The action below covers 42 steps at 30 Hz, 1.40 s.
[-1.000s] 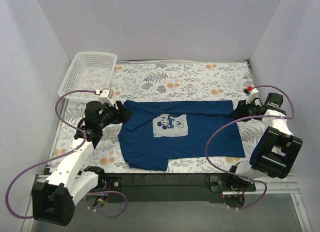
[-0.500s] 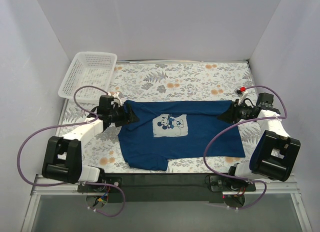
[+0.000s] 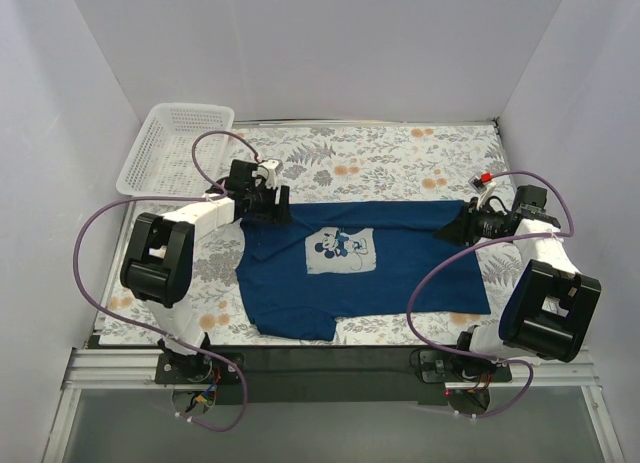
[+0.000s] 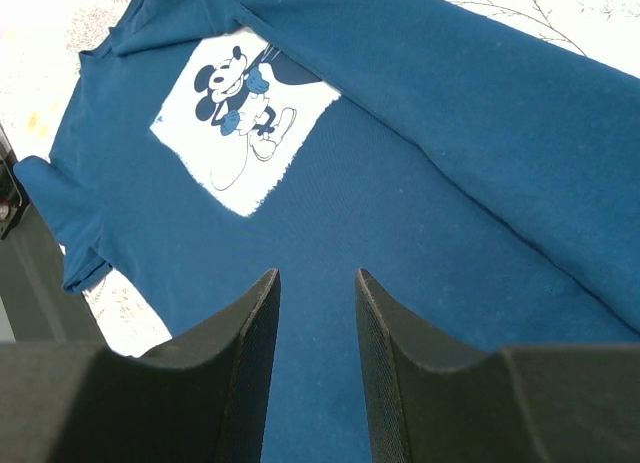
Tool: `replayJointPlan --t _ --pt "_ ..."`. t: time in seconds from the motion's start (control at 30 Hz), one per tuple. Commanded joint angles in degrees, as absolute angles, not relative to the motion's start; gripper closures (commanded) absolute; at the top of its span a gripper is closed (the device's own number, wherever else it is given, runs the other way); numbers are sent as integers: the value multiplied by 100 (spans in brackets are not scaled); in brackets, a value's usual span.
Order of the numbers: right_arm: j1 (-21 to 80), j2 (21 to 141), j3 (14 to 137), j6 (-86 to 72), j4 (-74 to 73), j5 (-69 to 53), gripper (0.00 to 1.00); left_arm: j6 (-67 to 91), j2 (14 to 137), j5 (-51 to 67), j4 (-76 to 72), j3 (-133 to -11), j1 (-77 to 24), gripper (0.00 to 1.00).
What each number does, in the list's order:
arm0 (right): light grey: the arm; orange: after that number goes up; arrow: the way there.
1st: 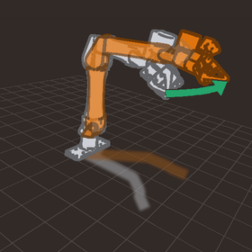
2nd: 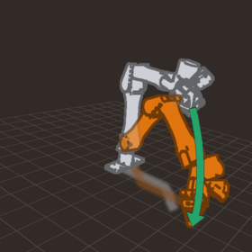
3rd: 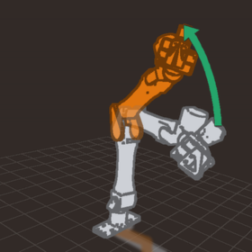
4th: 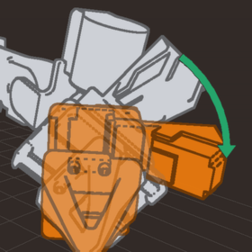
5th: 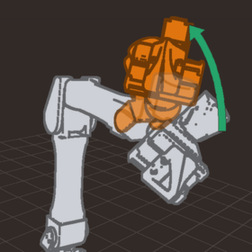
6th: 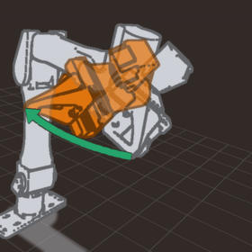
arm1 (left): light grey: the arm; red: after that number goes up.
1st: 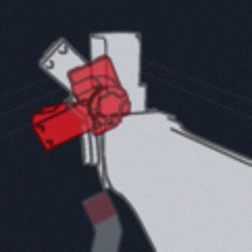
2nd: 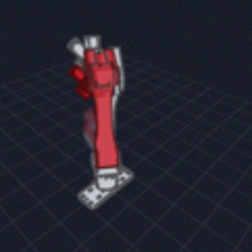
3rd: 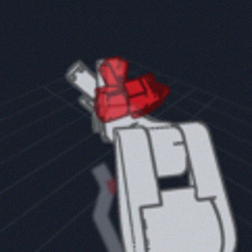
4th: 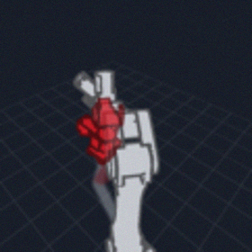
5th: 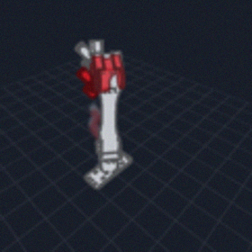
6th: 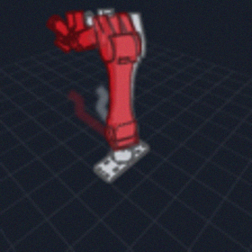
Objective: Fold and stack the t-shirts
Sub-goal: Fold the tshirt
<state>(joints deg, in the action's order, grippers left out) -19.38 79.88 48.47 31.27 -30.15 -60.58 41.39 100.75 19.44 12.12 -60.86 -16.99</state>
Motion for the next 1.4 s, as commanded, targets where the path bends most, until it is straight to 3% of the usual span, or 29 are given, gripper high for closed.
replayJointPlan --t 0.0,0.33,0.43,0.67,0.7,0.77,1.37 --pt "-1916 7937 4825 3085 -3111 -6240 63 3692 10107 1723 1423 -6503 -1775 39" --pt "-1925 7937 4834 3067 -3120 -6205 63 3445 10678 1661 1801 -6829 -1951 48" --pt "-1942 7937 4825 3067 -3138 -6205 63 3437 10749 1565 1828 -6890 -2013 54" --pt "-1969 7937 4825 3059 -3146 -6205 63 3375 10591 1284 1898 -6820 -2136 85" --pt "-1977 7937 4816 3059 -3138 -6205 63 3375 10539 1283 1907 -6812 -2144 95" --pt "-1978 7936 4825 3059 -3138 -6196 63 3375 10319 1283 1907 -6750 -2188 100" --pt "-2039 7963 4816 3041 -3155 -6170 63 3682 8763 2531 2083 -5511 -2294 100"
